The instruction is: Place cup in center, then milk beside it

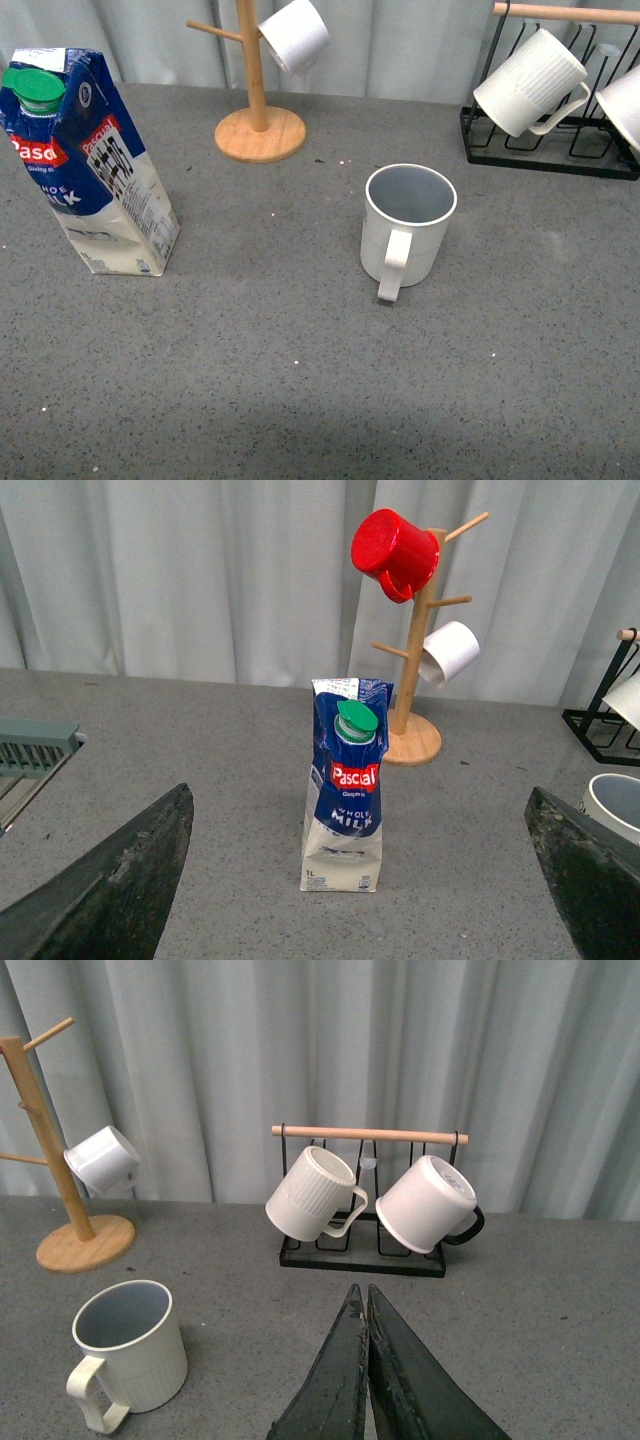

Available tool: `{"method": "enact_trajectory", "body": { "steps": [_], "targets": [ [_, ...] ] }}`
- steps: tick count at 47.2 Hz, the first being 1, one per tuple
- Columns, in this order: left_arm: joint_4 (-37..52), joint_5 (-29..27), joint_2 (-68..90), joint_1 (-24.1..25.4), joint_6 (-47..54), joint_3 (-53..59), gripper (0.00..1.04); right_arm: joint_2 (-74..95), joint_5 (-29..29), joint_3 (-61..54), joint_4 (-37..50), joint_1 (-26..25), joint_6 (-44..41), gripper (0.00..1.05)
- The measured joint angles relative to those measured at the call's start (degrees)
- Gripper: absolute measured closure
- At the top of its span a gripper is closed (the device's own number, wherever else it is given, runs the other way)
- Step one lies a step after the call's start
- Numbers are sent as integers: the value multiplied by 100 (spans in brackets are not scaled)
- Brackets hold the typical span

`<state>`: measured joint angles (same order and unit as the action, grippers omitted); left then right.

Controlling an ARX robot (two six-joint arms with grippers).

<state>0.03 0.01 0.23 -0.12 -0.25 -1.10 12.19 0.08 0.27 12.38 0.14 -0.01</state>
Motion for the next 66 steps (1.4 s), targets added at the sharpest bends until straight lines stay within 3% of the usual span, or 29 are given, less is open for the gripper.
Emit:
{"method": "enact_trajectory", "body": {
  "steps": [9,16,26,32,41,50,54,59,62,66],
  "targets": [
    [0,0,0,0,0,0,7,-236,0,0,-236,0,0,104],
    [0,-2,0,0,0,0,7,-1084,-15,4,-1193,0,0,104],
    [0,0,0,0,0,0,7,-1187,-15,4,-1228,0,-2,101],
    [0,0,0,0,0,0,7,-1191,-17,4,-1228,0,-2,82],
    [0,0,0,0,0,0,7,-1193,-15,4,-1228,0,-2,40],
    [0,0,0,0,0,0,7,-1193,-15,4,-1228,0,0,8],
    [-2,-7,0,-2,-2,-2,7,-1193,-15,4,-1228,0,0,10],
    [-415,-813,507,-208,-142,-164,7,-1193,-15,4,-1228,0,2,9],
    [-175,-643,1012,-116,-256,-195,7,-1198,-15,4,-1228,0,2,9],
    [807,-448,2221,92,-343,-330,7,-1198,-17,4,-1231,-2,2,9]
  ]
}}
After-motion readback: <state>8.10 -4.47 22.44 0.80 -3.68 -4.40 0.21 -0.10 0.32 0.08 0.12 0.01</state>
